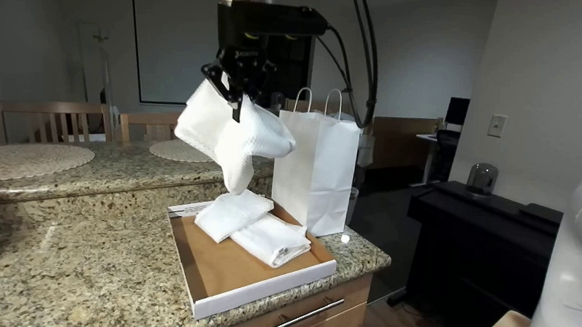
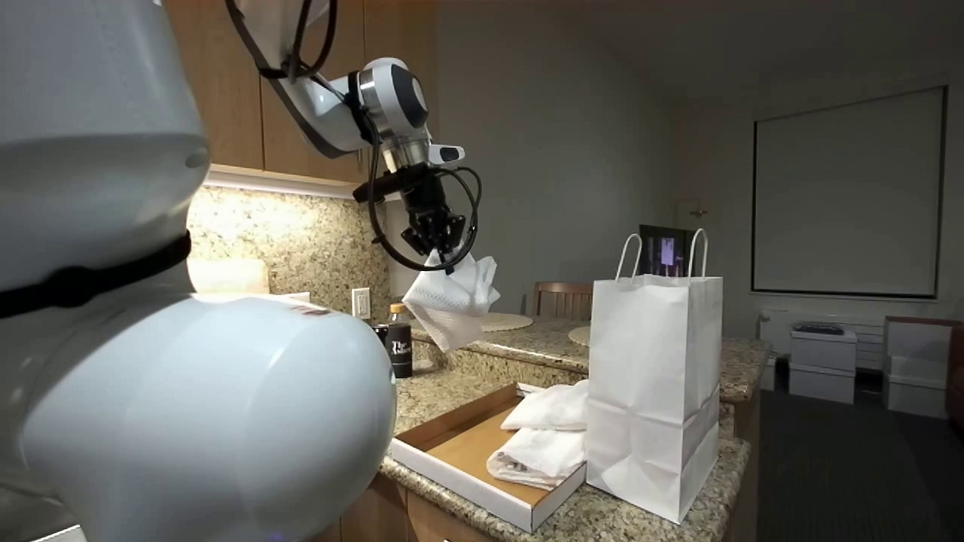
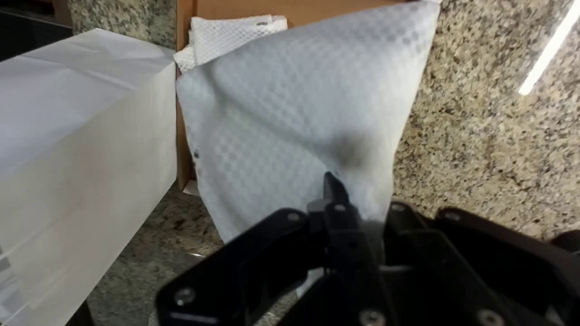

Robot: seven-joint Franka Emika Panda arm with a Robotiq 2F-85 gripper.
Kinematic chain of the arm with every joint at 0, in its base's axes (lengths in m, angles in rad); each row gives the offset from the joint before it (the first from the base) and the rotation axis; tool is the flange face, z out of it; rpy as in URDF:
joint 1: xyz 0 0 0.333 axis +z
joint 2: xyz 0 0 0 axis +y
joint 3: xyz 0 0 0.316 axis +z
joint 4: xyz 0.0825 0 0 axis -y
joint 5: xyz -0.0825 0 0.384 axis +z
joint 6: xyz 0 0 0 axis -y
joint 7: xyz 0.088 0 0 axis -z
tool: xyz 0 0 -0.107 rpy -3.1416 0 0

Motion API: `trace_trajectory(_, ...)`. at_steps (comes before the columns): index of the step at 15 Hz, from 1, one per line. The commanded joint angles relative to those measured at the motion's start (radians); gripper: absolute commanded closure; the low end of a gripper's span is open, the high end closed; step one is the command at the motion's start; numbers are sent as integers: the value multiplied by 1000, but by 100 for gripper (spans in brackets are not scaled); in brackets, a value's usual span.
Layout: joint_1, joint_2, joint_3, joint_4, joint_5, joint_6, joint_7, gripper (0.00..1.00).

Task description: Put the white towels inside the white paper bag

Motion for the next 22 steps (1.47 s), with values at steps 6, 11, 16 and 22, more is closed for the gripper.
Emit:
trace_trajectory(6,-95,-62,42,0,-33,27,18,97)
trace_trajectory(11,-225,-145,-6,130,-24,6,40,97)
trace_trajectory(16,-350,-142,-106,281,45,1,47,97)
trace_trajectory(22,-501,-46,-136,335,-24,46,244,97)
